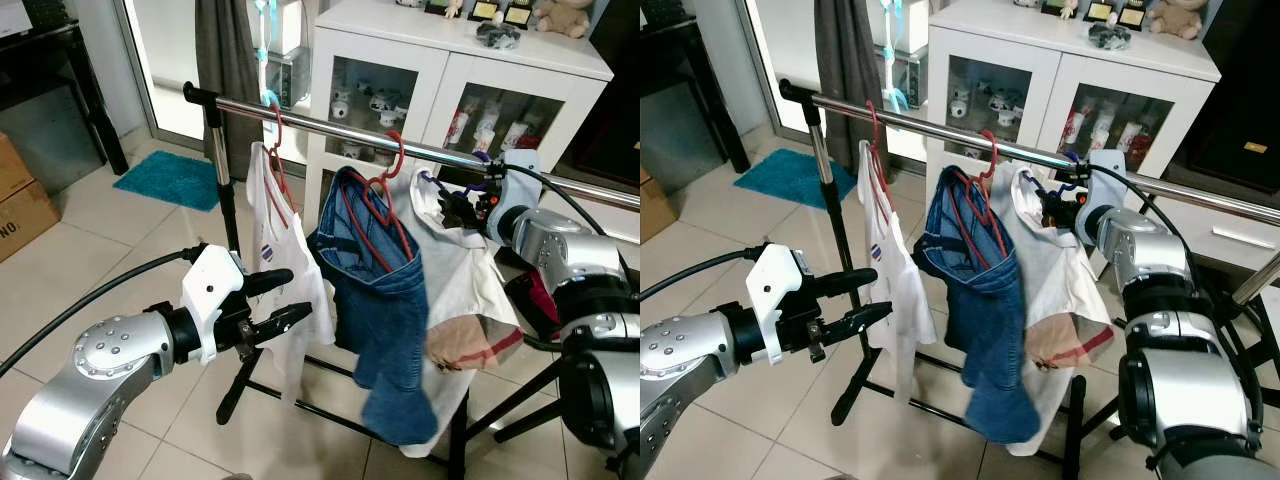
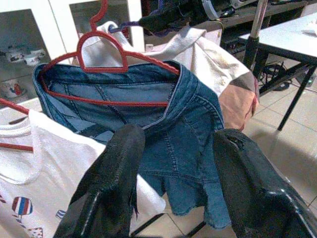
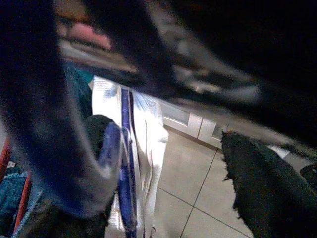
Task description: Hang hanger
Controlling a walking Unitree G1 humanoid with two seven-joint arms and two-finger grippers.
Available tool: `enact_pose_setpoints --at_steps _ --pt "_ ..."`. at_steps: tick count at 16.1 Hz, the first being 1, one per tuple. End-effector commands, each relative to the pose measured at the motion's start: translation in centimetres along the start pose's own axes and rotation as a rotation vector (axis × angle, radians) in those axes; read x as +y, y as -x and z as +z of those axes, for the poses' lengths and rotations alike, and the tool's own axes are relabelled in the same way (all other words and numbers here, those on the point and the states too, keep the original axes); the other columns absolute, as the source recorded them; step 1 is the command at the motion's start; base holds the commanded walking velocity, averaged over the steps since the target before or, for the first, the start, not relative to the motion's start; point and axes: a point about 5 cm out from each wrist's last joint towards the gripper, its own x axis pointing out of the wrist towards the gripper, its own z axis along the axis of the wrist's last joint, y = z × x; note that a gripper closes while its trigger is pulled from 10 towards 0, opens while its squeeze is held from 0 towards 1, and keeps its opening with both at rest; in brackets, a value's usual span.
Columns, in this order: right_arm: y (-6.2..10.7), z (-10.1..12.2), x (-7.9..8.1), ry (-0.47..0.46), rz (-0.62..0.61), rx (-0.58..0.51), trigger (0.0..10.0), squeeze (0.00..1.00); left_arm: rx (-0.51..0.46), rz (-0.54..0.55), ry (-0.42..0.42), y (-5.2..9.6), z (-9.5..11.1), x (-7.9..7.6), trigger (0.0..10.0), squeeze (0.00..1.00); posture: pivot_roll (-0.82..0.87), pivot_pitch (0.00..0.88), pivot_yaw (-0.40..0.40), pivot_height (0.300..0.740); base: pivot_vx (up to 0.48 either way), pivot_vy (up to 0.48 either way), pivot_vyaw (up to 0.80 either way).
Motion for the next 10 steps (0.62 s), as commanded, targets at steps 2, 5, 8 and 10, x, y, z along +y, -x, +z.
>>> enact_pose_setpoints --at_steps 2,5,8,10 --pt "0.09 -0.03 -0.60 0.000 -0.014 0.007 0.0 0.00 -0.013 -0.020 -0.008 -0.25 0.48 -0.31 10.0 0.00 0.03 0.000 -0.074 0.740 0.000 0.000 0.00" --pt "-0.12 -0.10 -0.68 0.002 -0.012 0.010 0.0 0.00 -0.018 -0.017 -0.003 -0.46 0.50 -0.35 10.0 0.00 0.03 0.000 -0.077 0.740 0.000 0.000 0.00" --pt "-0.16 -0.20 -0.85 0.004 -0.014 0.014 0.0 0.00 -0.020 -0.013 0.000 -0.62 0.45 -0.25 10.0 0.00 0.02 0.000 -0.074 0.740 0.000 0.000 0.00" --pt "-0.22 -0.27 -0.79 0.005 -0.012 0.014 0.0 0.00 -0.020 -0.014 0.001 -0.55 0.40 -0.23 10.0 0.00 0.01 0.000 -0.069 0.740 0.000 0.000 0.00"
